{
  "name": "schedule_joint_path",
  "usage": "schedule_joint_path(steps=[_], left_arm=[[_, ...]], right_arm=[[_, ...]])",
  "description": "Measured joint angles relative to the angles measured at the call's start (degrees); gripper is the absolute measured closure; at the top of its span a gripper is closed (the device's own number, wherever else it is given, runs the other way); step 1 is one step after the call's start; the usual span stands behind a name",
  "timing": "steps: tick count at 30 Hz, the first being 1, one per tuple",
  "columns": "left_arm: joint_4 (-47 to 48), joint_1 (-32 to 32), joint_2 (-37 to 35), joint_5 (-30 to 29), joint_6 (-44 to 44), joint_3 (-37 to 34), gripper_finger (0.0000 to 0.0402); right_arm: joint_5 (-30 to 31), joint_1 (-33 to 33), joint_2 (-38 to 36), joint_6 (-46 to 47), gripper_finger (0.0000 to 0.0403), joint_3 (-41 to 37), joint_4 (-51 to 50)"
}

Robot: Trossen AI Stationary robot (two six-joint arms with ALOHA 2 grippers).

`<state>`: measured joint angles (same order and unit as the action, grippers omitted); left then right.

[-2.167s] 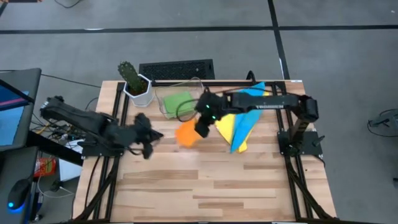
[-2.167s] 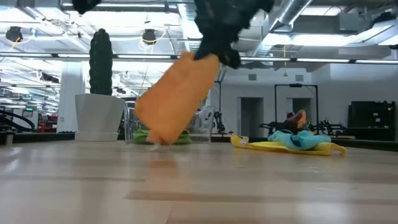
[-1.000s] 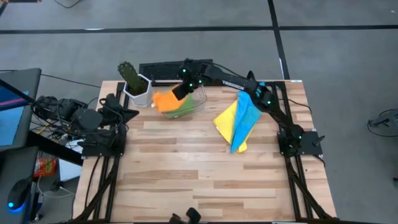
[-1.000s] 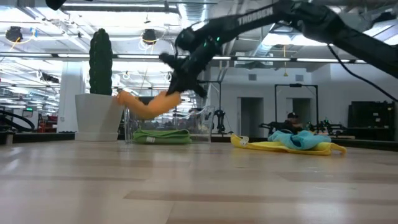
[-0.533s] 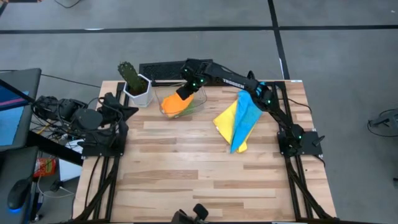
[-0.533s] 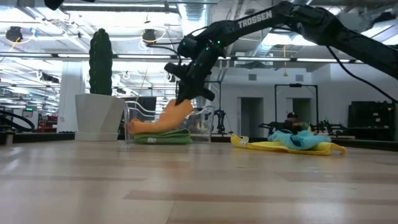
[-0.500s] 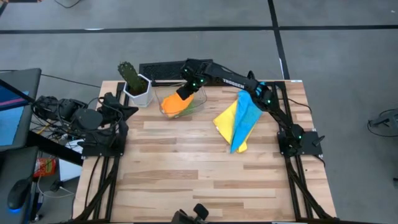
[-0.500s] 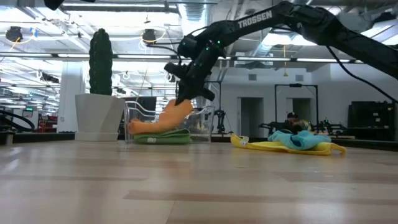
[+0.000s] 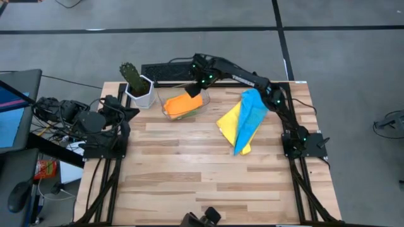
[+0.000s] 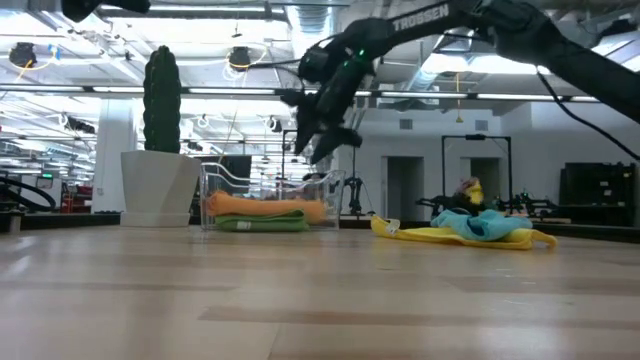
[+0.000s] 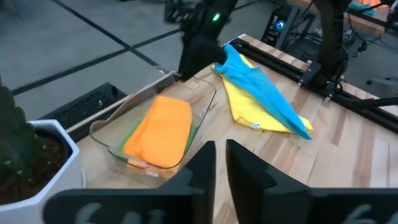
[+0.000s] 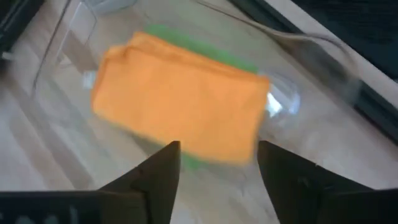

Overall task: Fold microfiber towels
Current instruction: Fold the blue microfiber cloth

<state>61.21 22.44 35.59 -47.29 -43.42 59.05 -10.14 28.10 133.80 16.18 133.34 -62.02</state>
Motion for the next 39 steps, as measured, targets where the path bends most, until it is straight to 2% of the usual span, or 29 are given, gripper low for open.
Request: schedule_joint_path(steps=[4, 9, 12, 16, 18, 21, 24, 29, 31, 33, 39], left_arm=[[-0.28, 0.01, 0.06, -0.74, -1.61, 0.00, 0.0336], [-1.03, 0.00, 1.21, -2.97, -3.68, -0.33, 0.0292], [-6.25, -0.20, 1.27, -1.69, -4.32, -3.63, 0.0272], [-17.92, -2.21, 1.54, 2.82, -3.81, -10.78, 0.0259], [-22.77, -3.82, 1.62, 5.50, -3.95, -14.27, 0.0258], [-29.89, -6.68, 1.55, 7.63, -3.69, -18.67, 0.0257], [-35.84, -10.40, 1.57, 12.17, -2.82, -21.92, 0.0257], [-41.42, -17.05, 2.05, 20.50, -2.73, -24.52, 0.0257], [-42.47, -19.37, 2.05, 22.80, -2.71, -24.81, 0.0257], [-42.47, -21.63, 2.03, 24.73, -2.71, -25.09, 0.0257], [-42.38, -26.51, 2.04, 28.93, -2.71, -25.11, 0.0257]], right_arm=[[2.74, 0.26, -5.99, -1.51, 0.0161, 0.00, -9.12], [18.24, -2.19, -11.81, -3.98, 0.0179, 0.11, -24.47], [20.82, -3.07, -13.74, -1.84, 0.0189, -1.38, -28.09], [21.43, -2.38, -21.33, 1.71, 0.0192, -11.66, -27.93], [22.70, -1.06, -26.65, 4.16, 0.0189, -20.89, -27.80], [23.62, 1.60, -35.31, 9.15, 0.0181, -35.92, -21.18], [23.55, 5.86, -42.67, 11.17, 0.0173, -51.10, -12.24], [19.00, 12.73, -46.84, 14.05, 0.0168, -69.69, 7.11], [18.96, 14.47, -46.14, 14.02, 0.0168, -73.75, 13.20], [19.09, 16.40, -44.64, 13.93, 0.0168, -76.24, 15.26], [16.59, 20.67, -39.30, 12.51, 0.0168, -76.87, 23.38]])
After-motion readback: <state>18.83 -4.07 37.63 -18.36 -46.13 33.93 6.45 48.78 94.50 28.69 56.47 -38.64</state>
